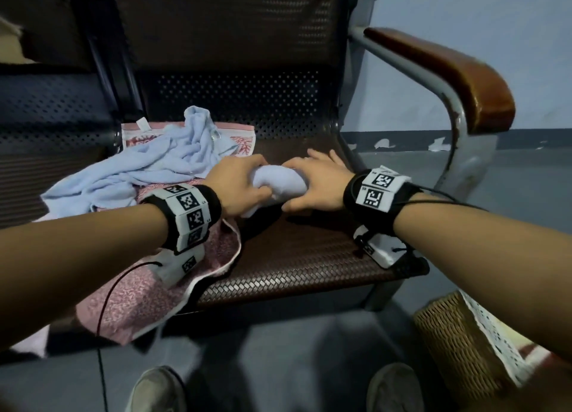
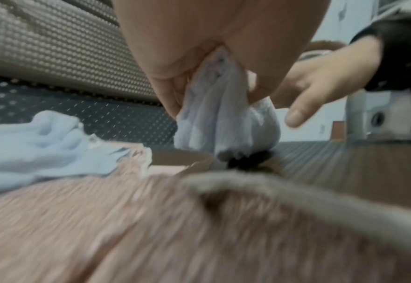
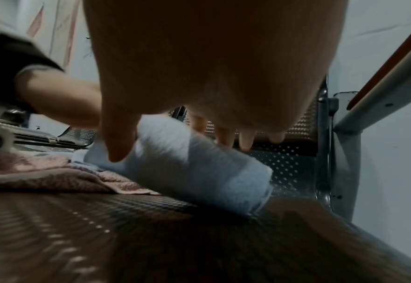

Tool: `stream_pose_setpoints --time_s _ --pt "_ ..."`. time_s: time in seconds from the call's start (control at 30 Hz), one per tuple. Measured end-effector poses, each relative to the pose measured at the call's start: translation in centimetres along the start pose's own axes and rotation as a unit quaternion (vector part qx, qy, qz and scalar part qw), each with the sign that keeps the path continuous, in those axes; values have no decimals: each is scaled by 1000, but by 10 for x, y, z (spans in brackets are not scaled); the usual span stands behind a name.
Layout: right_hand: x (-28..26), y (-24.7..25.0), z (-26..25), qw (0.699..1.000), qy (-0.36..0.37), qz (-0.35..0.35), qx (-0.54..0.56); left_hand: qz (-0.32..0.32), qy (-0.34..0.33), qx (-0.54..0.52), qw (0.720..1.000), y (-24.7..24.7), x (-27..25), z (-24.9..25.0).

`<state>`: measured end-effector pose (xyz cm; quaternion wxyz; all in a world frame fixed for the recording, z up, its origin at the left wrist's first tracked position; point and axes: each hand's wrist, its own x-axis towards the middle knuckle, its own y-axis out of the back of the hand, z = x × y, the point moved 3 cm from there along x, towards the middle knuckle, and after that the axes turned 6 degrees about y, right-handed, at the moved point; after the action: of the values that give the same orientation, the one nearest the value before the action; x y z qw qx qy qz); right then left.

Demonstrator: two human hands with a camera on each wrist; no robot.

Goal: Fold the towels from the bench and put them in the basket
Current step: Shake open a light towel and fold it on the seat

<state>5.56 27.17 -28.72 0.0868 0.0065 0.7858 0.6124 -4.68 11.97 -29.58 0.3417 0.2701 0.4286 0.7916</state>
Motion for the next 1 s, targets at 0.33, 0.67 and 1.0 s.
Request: stream_pose_setpoints --time_s 0.33,0.67,1.0 --pt "-111 67 16 933 -2 146 330 8 -15 -333 943 45 6 139" --pt "-322 39 113 780 -192 314 506 -194 -45 -460 865 -75 -23 340" --pt "-420 -73 217 496 -410 398 654 -410 -39 -220 884 -280 -48 402"
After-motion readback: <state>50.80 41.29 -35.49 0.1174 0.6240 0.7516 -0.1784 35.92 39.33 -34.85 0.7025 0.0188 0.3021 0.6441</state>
